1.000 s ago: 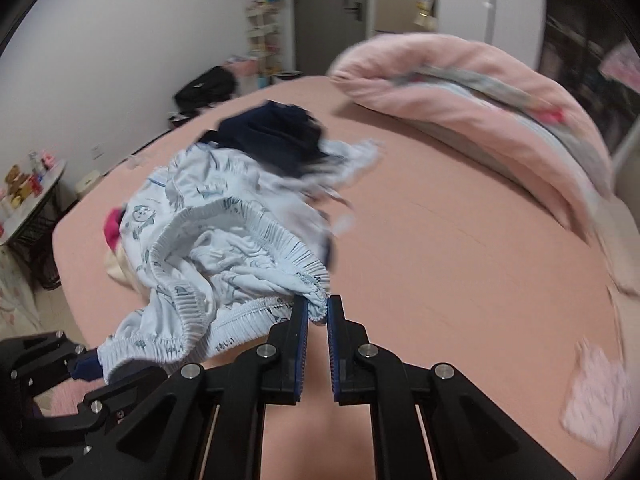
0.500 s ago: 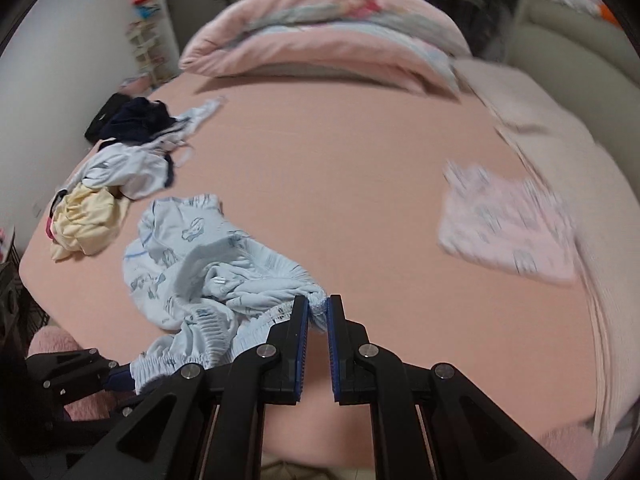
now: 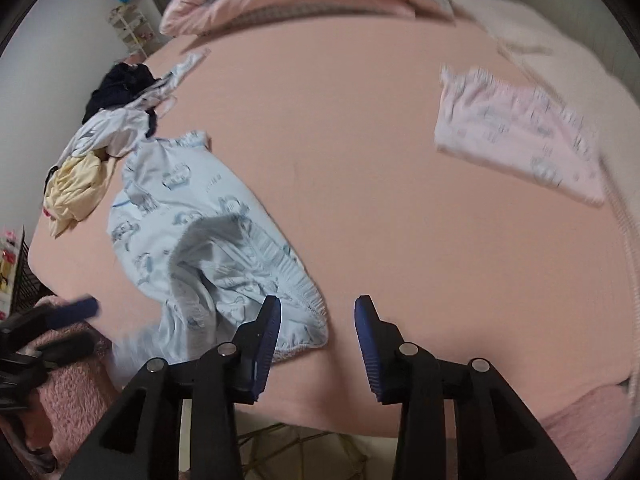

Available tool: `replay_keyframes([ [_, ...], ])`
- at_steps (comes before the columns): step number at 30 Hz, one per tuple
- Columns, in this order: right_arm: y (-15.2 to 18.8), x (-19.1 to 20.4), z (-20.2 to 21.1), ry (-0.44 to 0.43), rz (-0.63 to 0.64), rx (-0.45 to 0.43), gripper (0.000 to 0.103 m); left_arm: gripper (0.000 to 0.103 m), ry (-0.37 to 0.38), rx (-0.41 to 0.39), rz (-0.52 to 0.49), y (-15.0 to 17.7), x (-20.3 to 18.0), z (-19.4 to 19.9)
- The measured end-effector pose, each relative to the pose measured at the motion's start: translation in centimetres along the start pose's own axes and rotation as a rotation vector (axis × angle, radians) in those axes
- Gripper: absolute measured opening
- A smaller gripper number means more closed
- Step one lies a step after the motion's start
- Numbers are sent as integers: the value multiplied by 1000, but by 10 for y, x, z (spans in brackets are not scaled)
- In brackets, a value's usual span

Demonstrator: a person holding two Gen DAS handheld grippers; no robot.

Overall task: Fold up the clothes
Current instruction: 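Pull the light-blue top out of the pile with both tools, then lift and shake the top with both tools, then lay it flat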

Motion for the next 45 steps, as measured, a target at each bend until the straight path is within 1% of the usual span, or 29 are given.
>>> replay_keyframes([
  [1,5,-3,-6,2,-23,17,38,55,-5,-11,-8,-6,-2,-3],
  [2,11,-5,-12,4,-46,34,38,55,-33,-21,-29,-12,-2,-6],
  [3,18,-9,-17,25,-64,49,38,55,-57,-27,-57,-14,-4,-12],
  [7,41,-15,-24,31,-114,84,38,55,-100,8,-103,-18,-9,-56],
  [12,50,-13,-15,17,-150,70,38,55,-164,52,-144,-14,-8,-97],
  [13,52,-13,-13,20,-155,74,38,44,-199,63,-159,-13,-3,-102],
  [14,53,-12,-11,21,-156,74,38,13,-234,74,-174,-11,2,-106],
  [15,54,-11,-8,23,-156,74,38,5,-270,83,-186,-9,7,-110],
  [16,55,-10,-7,23,-152,74,38,5,-300,85,-183,-7,15,-107],
  [17,55,-9,-5,23,-147,74,38,5,-307,66,-157,-9,21,-100],
  [18,57,-5,-6,0,-133,84,41,5,-314,47,-131,-10,27,-93],
  [19,60,0,-8,-33,-120,104,46,4,-323,27,-108,-12,33,-85],
  [21,70,20,-15,-143,-111,170,46,4,-355,-23,-87,-17,48,-60],
  [22,73,28,-17,-179,-120,179,47,4,-363,-36,-75,-18,52,-51],
  [24,75,31,-22,-151,-111,172,51,4,-403,-68,-52,-20,65,-30],
  [27,69,41,-25,-147,-124,143,60,4,-436,-103,12,-19,87,1],
  [28,65,42,-25,-160,-124,137,61,4,-442,-107,22,-17,91,7],
  [29,64,51,-26,-193,-120,135,61,4,-449,-110,21,-14,96,11],
  [31,62,66,-28,-228,-91,145,61,4,-438,-106,25,-9,99,13],
  [33,67,86,-33,-259,-27,150,61,4,-402,-98,63,-2,104,18],
  [35,63,97,-42,-271,25,150,60,4,-377,-89,82,0,106,13],
  [36,65,97,-44,-248,62,142,47,4,-367,-84,90,1,107,10],
  [37,61,97,-47,-217,93,133,22,4,-360,-74,86,3,107,6],
  [38,58,91,-45,-174,120,117,14,4,-355,-56,75,4,109,-1],
  [39,58,91,-43,-184,95,113,8,4,-356,-37,64,5,110,-7],
  [41,53,80,-37,-165,34,86,6,5,-355,2,42,8,113,-21],
  [44,42,62,-21,-47,97,1,4,5,-328,52,9,8,110,-40],
  [45,29,53,-11,8,121,-47,3,5,-311,29,12,1,105,-35],
])
Point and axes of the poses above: each gripper's, at about its wrist camera, not at the fingertips, and z roughly against the way its jaws point, x to its left, y to its underside, the point moved 9 cm from there along -z, roughly the way its jaws point, and after that the axes turned 14 degrees about -x, right-handed, at the moved point
